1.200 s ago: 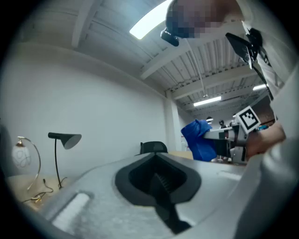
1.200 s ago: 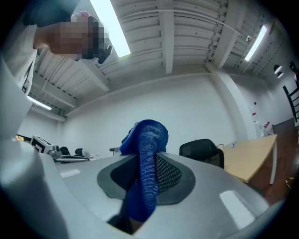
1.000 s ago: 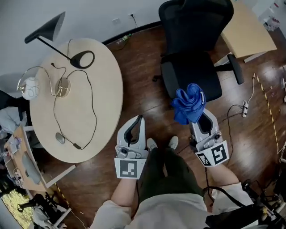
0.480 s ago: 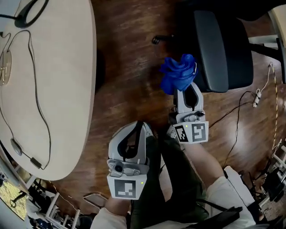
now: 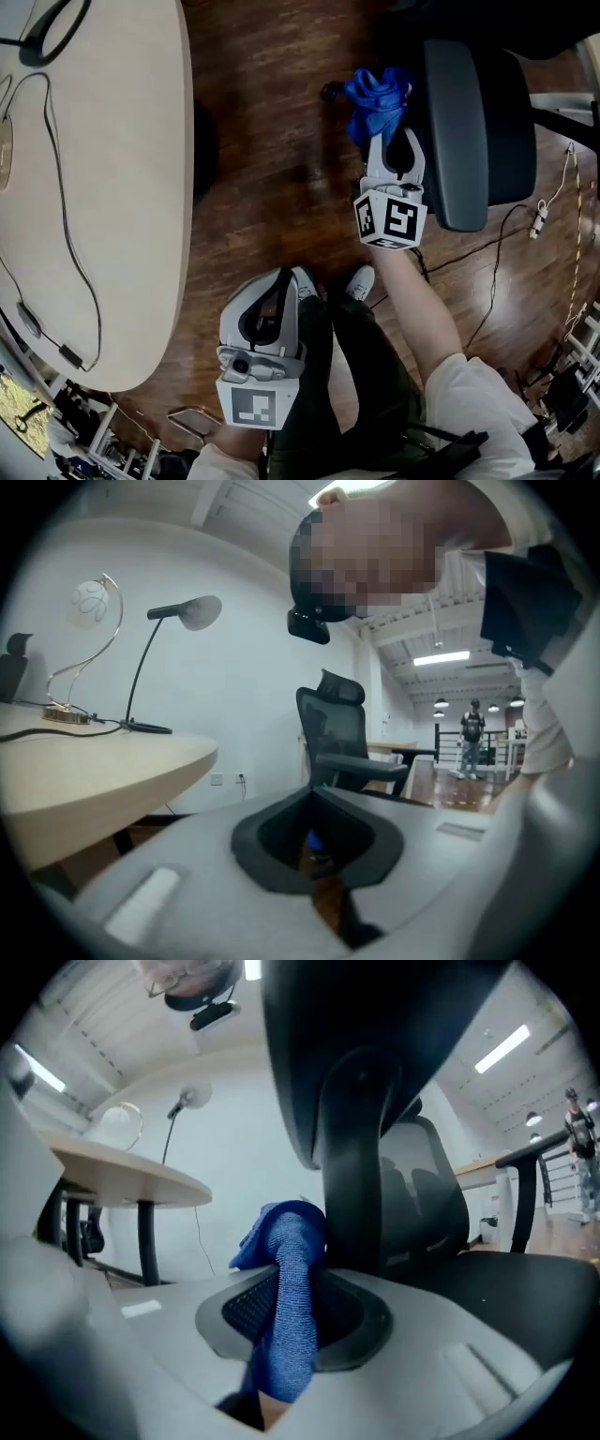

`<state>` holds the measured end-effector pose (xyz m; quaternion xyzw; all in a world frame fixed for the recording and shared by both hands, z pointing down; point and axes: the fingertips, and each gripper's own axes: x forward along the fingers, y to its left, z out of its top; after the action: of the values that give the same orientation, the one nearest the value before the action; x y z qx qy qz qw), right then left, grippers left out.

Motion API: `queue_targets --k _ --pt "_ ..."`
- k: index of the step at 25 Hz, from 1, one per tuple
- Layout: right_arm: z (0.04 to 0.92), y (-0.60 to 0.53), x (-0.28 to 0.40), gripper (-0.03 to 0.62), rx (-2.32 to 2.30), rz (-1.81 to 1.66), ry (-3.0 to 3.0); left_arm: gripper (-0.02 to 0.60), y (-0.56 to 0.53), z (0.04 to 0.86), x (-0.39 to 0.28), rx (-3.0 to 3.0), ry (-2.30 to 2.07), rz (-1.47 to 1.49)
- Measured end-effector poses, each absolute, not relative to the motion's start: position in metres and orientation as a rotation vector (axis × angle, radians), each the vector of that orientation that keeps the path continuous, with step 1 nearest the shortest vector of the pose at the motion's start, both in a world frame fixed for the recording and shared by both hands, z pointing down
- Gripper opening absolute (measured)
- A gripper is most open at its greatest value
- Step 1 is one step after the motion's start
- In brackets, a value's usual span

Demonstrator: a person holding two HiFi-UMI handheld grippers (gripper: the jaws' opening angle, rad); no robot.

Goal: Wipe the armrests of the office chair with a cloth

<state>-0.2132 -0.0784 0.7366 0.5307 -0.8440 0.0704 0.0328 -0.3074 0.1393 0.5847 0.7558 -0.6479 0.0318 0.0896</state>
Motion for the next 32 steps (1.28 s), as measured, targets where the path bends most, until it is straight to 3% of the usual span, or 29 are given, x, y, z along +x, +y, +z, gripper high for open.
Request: queue_targets --k 4,7,10,14,19,24,28,32 --pt "0.825 -0.084 -0.205 0.092 1.607 0.345 -2.412 0.000 0.132 0.591 -0.306 2.249 -1.930 0.097" --pt "0.827 -0.070 -0.213 0.091 1.526 0.363 -2.440 0.000 0.130 0.591 -0.307 2.256 -1.933 0.111" --pt "0.756 -0.020 -0.230 0.091 1.424 0.380 -2.624 0.000 0.127 0.581 -0.315 2.229 -1.976 0.109" --pt "0.582 0.063 -0.226 0.092 1.303 0.328 -2.926 0.000 0.112 0.539 -0.320 2.203 -2.044 0.074" --pt "0.453 0.061 -0.180 0.092 1.236 0.142 -2.966 0.000 0.088 0.478 -0.293 2.276 -2.002 0.003" --pt "0.475 -0.053 -0.154 0.092 1.097 0.142 -2.694 0.000 0.077 0.460 -0.264 2.292 -1.912 -0.048" --pt "0.528 -0.145 -0.186 0.092 0.898 0.177 -2.451 0.000 0.073 0.434 -0.258 2.277 -1.922 -0.091" --pt "0.576 -0.162 -0.217 0.091 0.698 0.237 -2.297 0.000 0.081 0.428 -0.260 2.259 -1.944 -0.061"
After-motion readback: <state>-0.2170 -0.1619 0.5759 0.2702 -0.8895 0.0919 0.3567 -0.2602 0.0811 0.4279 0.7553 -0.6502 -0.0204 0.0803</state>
